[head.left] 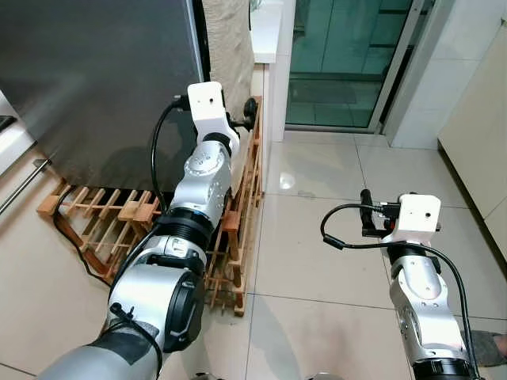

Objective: Restocking fridge

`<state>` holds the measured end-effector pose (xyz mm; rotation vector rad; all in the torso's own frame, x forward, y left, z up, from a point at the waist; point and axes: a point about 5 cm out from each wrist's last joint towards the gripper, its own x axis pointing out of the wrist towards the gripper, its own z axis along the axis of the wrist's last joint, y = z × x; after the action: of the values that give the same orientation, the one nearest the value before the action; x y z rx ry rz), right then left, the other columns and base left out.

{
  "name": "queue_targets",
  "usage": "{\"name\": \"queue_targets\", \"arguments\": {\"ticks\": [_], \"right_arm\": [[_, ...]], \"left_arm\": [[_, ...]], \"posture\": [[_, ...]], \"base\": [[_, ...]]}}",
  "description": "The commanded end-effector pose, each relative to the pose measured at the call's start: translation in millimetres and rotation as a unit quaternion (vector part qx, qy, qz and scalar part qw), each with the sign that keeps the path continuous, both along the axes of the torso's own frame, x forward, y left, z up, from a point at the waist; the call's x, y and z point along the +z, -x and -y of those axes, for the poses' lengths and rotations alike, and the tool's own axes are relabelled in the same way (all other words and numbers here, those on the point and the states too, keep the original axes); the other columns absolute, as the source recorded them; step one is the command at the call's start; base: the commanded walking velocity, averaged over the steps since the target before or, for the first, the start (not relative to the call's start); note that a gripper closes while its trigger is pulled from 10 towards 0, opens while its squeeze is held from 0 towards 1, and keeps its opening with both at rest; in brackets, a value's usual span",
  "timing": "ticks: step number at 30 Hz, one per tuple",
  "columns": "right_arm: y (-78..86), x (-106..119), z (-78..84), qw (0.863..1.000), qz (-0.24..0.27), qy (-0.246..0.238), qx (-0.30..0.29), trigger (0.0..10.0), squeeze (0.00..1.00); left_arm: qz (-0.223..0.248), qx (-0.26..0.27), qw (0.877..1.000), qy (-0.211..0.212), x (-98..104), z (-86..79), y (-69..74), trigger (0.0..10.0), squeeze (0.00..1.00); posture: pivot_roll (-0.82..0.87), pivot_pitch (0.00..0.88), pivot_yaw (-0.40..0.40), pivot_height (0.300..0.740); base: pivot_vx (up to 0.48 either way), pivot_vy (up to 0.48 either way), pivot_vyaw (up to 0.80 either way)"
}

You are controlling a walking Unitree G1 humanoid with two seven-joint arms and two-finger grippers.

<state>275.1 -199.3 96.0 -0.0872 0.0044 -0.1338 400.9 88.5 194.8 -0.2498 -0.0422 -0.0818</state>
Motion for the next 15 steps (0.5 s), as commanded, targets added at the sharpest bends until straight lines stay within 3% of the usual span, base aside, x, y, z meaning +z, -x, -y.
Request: {"name": "queue_targets", "arguments": {"ticks": [1,10,12,15], "right_arm": [[1.1,4,-0.8,1.000,0.003,0.005,0.003,10.0,0.00],[2.9,1,-0.7,1.000,-0.002,0.004,0.002,10.0,0.00],[3.6,2,-1.9,1.000,-0.002,0.004,0.004,10.0,0.00],[8.6,6,-3.9,1.000,0.006,0.005,0.006,10.0,0.00]], "left_arm": [[0.009,0.018,1.000,0.016,11,-7.1,-4.1,10.0,0.00],[0.026,0.035,0.999,-0.007,12,-18.8,-4.0,10.0,0.00],[0.037,0.029,0.999,-0.021,11,-21.0,-1.3,10.0,0.00],[0.064,-0.012,0.996,-0.062,1,-27.1,14.3,10.0,0.00]], "posture": [[-0.18,0.000,0.073,0.740],[-0.18,0.000,0.077,0.740],[-0.18,0.000,0.082,0.740],[-0.17,0.000,0.086,0.740]], "base": [[0.000,0.000,0.00],[0.000,0.000,0.00],[0.000,0.000,0.00],[0.000,0.000,0.00]]}}
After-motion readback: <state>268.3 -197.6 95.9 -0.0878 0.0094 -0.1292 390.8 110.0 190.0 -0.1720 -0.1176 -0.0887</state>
